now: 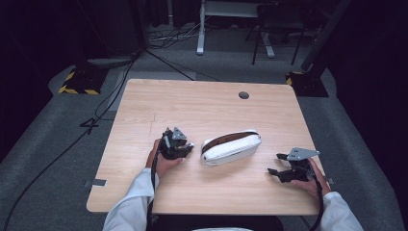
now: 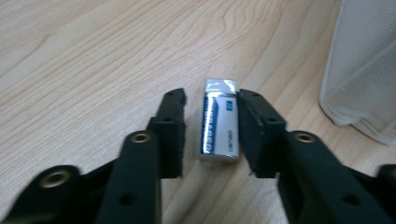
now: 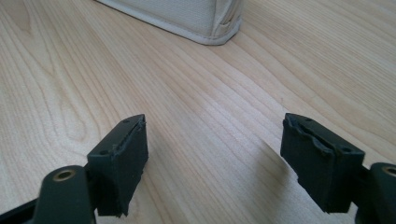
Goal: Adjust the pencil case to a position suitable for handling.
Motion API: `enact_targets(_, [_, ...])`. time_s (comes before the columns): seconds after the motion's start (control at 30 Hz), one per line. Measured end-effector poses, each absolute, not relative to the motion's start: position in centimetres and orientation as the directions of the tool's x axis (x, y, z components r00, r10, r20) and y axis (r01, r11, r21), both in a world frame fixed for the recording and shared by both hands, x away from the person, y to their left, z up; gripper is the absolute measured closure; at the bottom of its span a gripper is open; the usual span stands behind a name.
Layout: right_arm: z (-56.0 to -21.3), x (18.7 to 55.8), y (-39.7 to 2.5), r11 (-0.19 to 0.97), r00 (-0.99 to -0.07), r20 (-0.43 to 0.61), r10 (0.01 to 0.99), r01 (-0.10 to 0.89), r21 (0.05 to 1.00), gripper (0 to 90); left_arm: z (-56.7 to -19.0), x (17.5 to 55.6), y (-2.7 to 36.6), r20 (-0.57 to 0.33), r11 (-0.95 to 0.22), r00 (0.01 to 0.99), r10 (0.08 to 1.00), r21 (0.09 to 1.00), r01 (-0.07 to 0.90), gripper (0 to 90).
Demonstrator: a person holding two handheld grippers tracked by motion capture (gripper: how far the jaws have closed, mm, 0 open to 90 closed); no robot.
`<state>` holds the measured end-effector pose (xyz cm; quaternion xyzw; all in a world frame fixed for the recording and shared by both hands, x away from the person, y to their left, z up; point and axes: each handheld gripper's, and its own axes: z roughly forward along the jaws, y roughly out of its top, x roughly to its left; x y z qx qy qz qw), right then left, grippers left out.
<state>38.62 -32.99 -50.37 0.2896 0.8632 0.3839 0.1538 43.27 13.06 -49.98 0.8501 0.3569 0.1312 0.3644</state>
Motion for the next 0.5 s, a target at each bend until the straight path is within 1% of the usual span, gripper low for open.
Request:
enact_targets(0.07, [-50.4,38.6,-33.0,0.534,-0.782,-0.039,0.622,0.387,0.752,23.6,-50.0,43.0,13.3,-0.056,-0.480,0.723,0.689,0.712,0.513,71.2])
enact_targets(0.1, [-50.4,38.6,-33.0,0.533,-0.779,-0.036,0.626,0.393,0.749,23.6,-49.9,42.8,13.4,-0.061,-0.484,0.728,0.683,0.709,0.513,71.8])
enact_targets(0.23, [-50.4,38.5,-32.9,0.534,-0.784,-0.030,0.620,0.394,0.748,23.3,-50.0,41.8,14.1,-0.050,-0.506,0.754,0.655,0.712,0.487,72.0])
enact_targets(0.3, [-50.4,38.3,-32.9,0.533,-0.782,-0.030,0.623,0.396,0.748,23.3,-49.9,41.2,14.5,-0.078,-0.497,0.756,0.650,0.709,0.500,72.2])
enact_targets(0.4, [-50.4,38.1,-33.0,0.532,-0.783,-0.025,0.621,0.398,0.748,23.3,-49.9,40.1,15.0,-0.063,-0.513,0.769,0.636,0.710,0.483,72.4])
enact_targets(0.47, [-50.4,38.0,-33.0,0.535,-0.788,-0.022,0.615,0.396,0.746,23.2,-49.9,39.9,15.1,-0.070,-0.512,0.770,0.634,0.708,0.486,72.4])
enact_targets(0.5, [-50.4,38.0,-33.0,0.532,-0.786,-0.022,0.617,0.397,0.748,23.2,-49.9,39.5,15.2,-0.056,-0.518,0.770,0.635,0.709,0.478,72.5])
